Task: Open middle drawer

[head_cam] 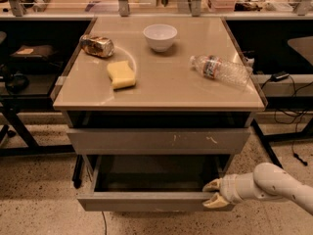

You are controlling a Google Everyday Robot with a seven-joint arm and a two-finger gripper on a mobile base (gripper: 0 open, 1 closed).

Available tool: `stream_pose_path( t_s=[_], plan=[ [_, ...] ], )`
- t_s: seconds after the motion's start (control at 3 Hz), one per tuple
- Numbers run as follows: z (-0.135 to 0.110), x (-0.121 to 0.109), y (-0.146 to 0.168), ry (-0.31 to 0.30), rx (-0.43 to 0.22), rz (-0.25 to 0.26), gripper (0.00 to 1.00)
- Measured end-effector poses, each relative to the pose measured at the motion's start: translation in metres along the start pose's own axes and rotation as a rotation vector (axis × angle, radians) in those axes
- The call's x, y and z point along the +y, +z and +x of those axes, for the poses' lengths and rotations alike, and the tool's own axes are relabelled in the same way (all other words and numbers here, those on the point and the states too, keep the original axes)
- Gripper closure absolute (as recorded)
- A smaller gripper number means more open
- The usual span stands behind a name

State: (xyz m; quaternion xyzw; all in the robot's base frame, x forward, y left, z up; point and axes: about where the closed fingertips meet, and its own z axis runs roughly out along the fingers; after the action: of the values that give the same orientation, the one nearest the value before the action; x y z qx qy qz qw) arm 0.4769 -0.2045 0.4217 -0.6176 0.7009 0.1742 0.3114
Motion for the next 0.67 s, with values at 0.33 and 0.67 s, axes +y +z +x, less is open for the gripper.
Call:
stream_pose_path(
  t_s=[0.33,0.67],
  plan=[
    [0.0,0.0,0.0,0.0,0.0,0.0,0.82],
    [0.0,0.0,0.0001,0.0,0.0,0.0,0.58]
  ],
)
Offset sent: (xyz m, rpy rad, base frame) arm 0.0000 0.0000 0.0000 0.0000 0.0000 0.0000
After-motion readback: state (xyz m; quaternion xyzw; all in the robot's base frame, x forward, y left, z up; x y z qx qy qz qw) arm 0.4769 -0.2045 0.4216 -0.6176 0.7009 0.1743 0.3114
